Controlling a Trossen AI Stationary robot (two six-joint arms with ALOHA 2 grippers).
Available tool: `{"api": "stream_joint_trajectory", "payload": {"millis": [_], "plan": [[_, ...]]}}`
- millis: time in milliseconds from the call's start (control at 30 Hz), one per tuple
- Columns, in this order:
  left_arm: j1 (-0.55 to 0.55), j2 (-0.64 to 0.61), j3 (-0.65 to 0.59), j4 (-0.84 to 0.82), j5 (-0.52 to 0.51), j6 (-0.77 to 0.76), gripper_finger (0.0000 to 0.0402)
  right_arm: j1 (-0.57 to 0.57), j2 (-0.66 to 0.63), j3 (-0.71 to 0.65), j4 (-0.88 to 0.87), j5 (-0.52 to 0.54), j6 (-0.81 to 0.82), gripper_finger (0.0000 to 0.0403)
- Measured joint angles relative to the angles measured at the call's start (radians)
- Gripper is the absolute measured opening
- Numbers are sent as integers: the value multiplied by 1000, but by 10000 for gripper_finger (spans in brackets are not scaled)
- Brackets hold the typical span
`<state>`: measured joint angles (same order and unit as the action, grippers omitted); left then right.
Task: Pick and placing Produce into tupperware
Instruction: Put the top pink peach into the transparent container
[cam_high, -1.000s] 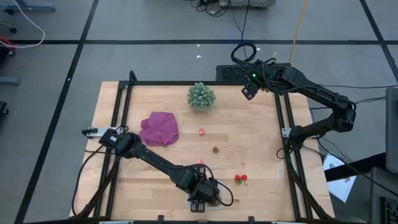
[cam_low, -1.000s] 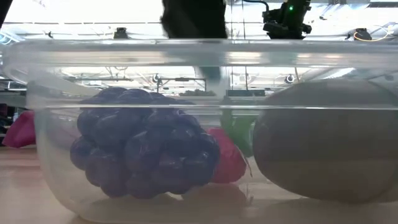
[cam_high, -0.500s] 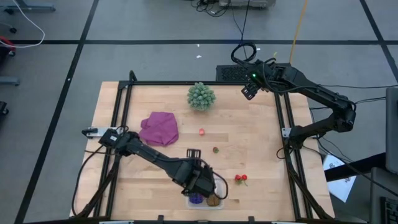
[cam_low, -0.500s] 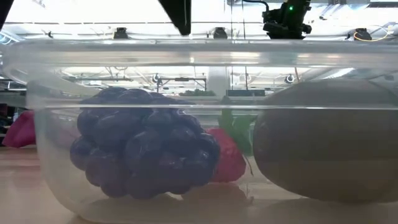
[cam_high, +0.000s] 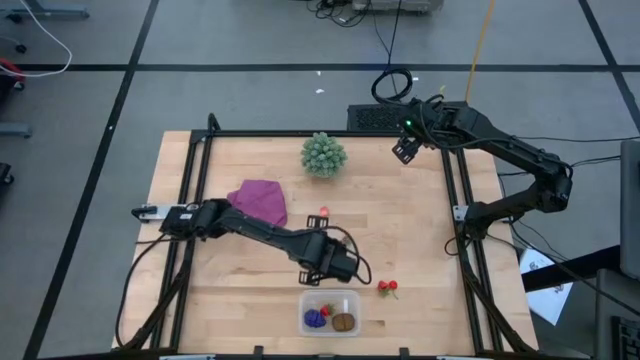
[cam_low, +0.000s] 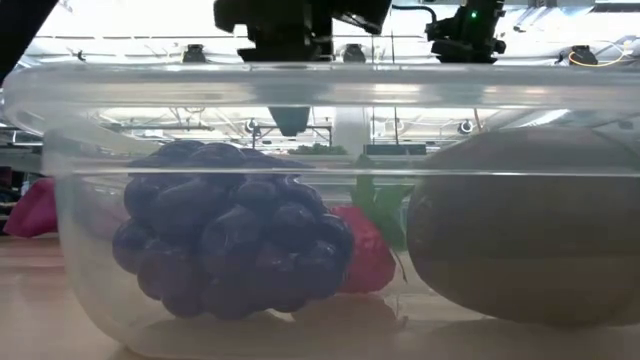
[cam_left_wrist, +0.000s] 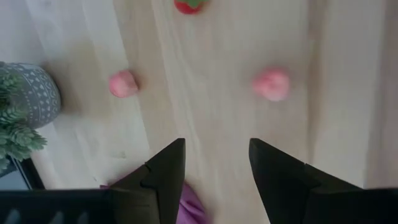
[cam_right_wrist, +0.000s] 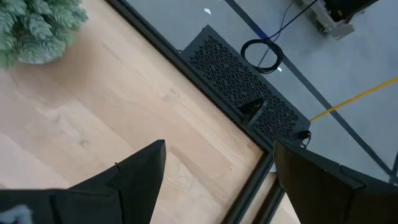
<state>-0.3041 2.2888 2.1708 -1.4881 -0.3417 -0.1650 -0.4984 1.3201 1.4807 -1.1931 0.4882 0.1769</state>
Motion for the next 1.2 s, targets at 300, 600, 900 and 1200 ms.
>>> {"api": "stream_joint_trajectory", "payload": {"millis": [300,600,900,1200], "plan": [[68,-119,-189,123,0,52,182,-5,0,0,-5,5,-33,290],[141,-539,-737,590,103,75,182,-41,0,0,-9,6,-34,290],[327,-668,-1024,817,284,169,182,-79,0,0,23,5,-36,290],[469,-640,-1023,973,433,303,182,-98,0,0,56,4,-48,290]]}}
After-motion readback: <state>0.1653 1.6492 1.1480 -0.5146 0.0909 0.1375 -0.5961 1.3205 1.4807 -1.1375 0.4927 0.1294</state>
